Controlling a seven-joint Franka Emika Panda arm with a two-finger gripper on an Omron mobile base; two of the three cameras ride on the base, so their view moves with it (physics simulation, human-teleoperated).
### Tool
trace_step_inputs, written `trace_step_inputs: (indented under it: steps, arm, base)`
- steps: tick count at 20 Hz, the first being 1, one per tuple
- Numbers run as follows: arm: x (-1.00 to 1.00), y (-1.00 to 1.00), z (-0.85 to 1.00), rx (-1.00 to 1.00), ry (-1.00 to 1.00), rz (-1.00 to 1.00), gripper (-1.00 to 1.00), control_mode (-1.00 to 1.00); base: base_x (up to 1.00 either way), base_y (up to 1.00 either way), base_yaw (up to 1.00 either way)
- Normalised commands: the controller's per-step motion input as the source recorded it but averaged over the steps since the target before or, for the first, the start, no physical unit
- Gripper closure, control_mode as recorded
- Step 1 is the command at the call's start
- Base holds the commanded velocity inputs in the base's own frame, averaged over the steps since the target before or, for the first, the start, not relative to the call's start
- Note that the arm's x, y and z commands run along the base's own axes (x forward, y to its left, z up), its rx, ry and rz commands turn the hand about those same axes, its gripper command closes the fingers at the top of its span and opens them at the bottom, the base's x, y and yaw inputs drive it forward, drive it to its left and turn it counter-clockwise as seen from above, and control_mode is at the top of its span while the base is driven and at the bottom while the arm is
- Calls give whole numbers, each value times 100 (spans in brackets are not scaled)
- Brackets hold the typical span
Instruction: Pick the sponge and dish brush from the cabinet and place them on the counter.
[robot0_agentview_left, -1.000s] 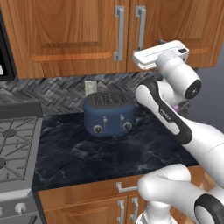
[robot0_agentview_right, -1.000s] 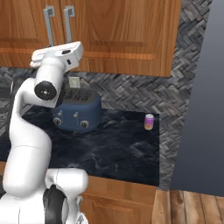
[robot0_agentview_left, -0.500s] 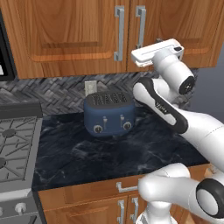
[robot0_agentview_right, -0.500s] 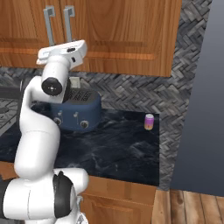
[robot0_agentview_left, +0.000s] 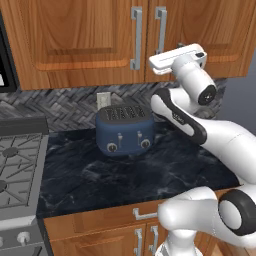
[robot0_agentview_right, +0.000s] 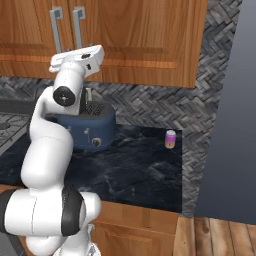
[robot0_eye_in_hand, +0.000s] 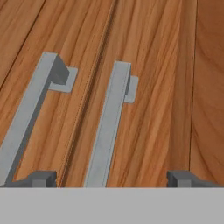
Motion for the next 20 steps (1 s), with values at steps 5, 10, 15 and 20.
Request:
trace_step_inputs:
  steps: [5,10,15,20]
  arm:
    - [11,6,0,0,0,-4,-100,-100]
    - [12,9,2,0,0,-3,-100,-100]
    - [13,5,1,0,0,-2,-100,-100]
    - [22,1,0,0,0,-1,-100,-100]
  base:
    - [0,0,0]
    - [0,0,0]
    - [0,0,0]
    - [0,0,0]
